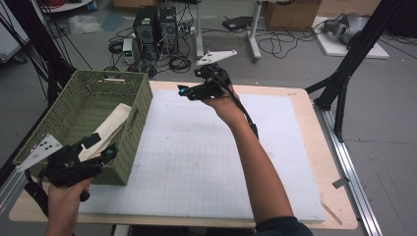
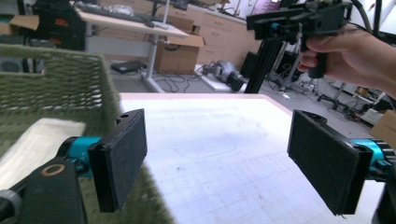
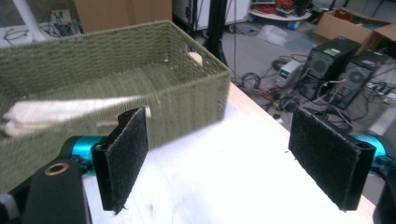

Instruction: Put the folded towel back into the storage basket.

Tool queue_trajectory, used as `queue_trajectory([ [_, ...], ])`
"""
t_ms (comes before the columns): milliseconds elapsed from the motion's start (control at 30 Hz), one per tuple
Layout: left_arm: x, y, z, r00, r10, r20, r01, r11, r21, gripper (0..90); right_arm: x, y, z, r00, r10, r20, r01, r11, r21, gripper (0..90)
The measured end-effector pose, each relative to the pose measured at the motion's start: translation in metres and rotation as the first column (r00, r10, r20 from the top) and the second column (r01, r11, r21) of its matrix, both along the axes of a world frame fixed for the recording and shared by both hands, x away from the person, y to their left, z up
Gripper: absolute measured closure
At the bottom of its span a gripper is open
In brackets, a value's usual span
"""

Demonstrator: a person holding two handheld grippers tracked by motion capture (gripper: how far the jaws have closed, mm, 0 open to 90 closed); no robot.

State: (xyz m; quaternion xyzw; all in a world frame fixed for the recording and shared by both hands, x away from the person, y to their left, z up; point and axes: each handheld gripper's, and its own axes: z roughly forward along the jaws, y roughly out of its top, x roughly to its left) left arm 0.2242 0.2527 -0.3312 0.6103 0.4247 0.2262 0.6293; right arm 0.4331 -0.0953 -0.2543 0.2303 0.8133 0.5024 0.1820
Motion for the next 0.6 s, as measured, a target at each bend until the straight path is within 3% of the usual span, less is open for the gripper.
queue_trajectory([
  [100,0.003,-0.011,-0.001,0.998,-0.063,0.012,0.063,0.998,-0.005,19.5,-0.013,-0.022,-0.002,0.9997,-0.02,0.013,0.02,1.0,-0.009,18.8],
  [200,0.006,-0.024,-0.001,0.9942,-0.093,0.055,0.091,0.9953,0.032,19.5,-0.026,-0.043,-0.007,0.999,-0.042,0.016,0.042,0.999,-0.035,18.7],
  [300,0.01,-0.038,-0.003,0.9852,-0.143,0.095,0.141,0.9896,0.029,19.2,-0.045,-0.072,-0.015,0.9965,-0.064,0.054,0.068,0.995,-0.074,18.6],
  [400,0.014,-0.054,-0.006,0.9768,-0.177,0.121,0.17,0.9834,0.062,19.2,-0.061,-0.098,-0.025,0.9943,-0.1,0.038,0.102,0.992,-0.068,18.1],
  [600,0.022,-0.081,-0.015,0.9602,-0.258,0.106,0.253,0.9654,0.065,19.6,-0.09,-0.141,-0.048,0.986,-0.165,0.026,0.165,0.986,-0.016,17.1],
])
